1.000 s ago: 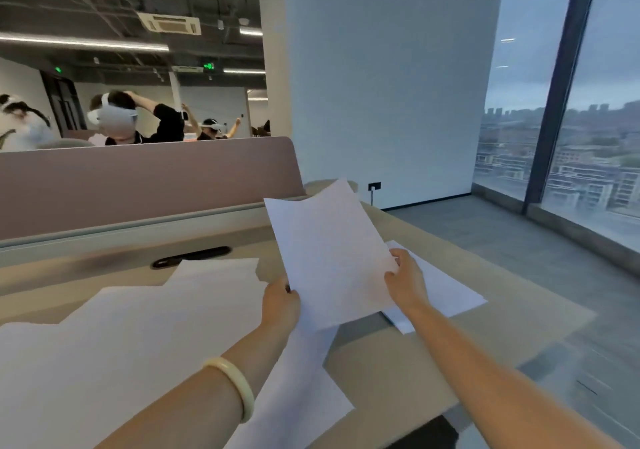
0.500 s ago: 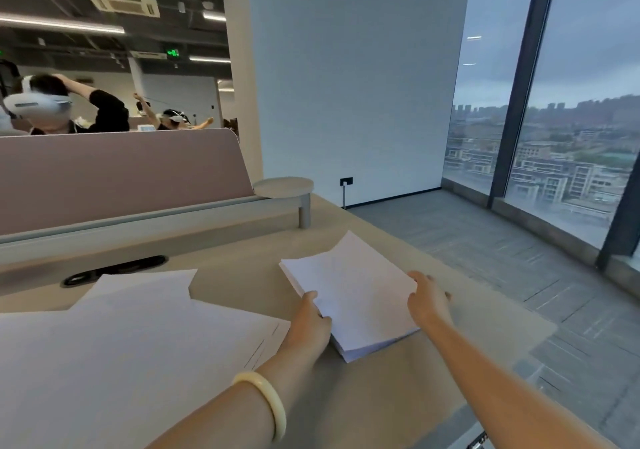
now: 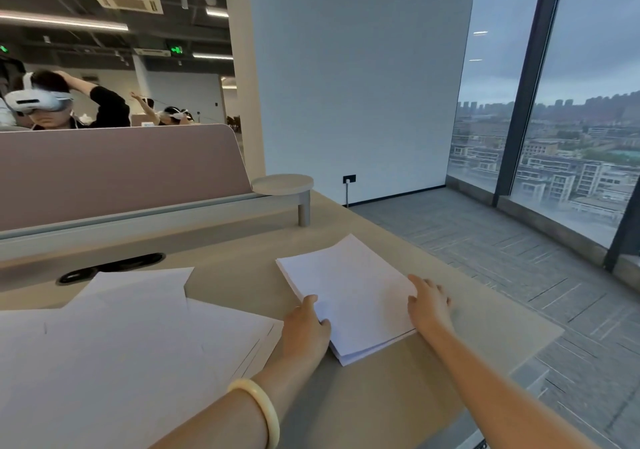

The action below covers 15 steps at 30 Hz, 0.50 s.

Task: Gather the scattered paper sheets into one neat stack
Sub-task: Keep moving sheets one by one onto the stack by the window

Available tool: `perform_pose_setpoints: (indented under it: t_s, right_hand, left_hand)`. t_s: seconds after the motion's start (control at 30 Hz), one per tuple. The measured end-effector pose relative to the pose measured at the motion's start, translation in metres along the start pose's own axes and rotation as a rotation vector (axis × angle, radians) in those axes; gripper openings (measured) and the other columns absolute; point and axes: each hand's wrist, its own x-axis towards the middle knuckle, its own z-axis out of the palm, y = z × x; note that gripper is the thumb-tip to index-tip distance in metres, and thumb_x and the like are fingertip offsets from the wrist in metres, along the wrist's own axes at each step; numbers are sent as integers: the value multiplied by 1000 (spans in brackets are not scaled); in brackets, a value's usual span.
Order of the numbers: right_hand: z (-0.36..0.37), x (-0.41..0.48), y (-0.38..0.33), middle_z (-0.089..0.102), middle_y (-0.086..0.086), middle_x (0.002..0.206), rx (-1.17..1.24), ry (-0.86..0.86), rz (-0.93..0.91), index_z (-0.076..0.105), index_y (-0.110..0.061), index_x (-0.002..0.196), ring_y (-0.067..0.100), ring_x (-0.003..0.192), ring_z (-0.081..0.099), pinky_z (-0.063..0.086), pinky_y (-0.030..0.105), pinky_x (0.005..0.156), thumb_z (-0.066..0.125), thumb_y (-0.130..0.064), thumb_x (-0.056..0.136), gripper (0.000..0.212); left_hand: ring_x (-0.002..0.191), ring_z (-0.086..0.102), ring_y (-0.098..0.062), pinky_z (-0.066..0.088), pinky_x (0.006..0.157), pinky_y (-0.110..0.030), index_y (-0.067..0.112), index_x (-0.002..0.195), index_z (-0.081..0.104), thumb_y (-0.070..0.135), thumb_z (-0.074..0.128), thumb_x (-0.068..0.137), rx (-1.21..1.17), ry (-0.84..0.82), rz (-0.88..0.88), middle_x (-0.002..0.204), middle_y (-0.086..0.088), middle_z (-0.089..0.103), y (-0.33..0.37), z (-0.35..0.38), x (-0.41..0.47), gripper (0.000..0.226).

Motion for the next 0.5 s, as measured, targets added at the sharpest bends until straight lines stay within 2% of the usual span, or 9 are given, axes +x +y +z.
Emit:
perform_pose_setpoints:
  t_s: [0.1,0.17,0.23,0.37,0.5]
  right_hand:
    - [-1,-1,3,41,6,146,-18,-41,30,27,-19,146,27,135,33,24,38,111,39,-15,95,53]
    - [-3,-2,4,39,7,147,-2,-58,52,25,-18,147,27,136,33,24,38,111,38,-16,94,54]
    - [-4,-2,3,41,7,146,35,-61,57,25,-17,147,27,135,34,26,37,111,39,-16,94,55]
    - [-6,-6,-1,45,7,142,108,-67,28,26,-17,147,28,132,39,31,36,108,42,-15,93,57]
    - [-10,-11,-4,36,7,148,147,-108,26,22,-18,148,29,133,39,32,37,109,45,-18,93,60]
  left_hand:
    - [125,37,-27,35,98,-33,21,138,33,31,46,92,237,30,-42,134,-5,44,0,-3,-3,49]
    - [129,32,-27,31,100,-34,19,136,34,36,42,93,293,28,-80,137,-5,40,2,-2,-5,47]
    - [133,28,-26,27,104,-34,16,138,30,36,38,95,276,-3,-84,140,-5,41,4,1,-7,48]
    - [142,17,-25,16,114,-37,18,150,9,35,33,98,191,-77,-83,150,-6,30,10,2,-11,60]
    - [142,21,-27,18,115,-39,20,150,5,41,34,97,118,-115,-102,152,-8,26,5,-2,-6,64]
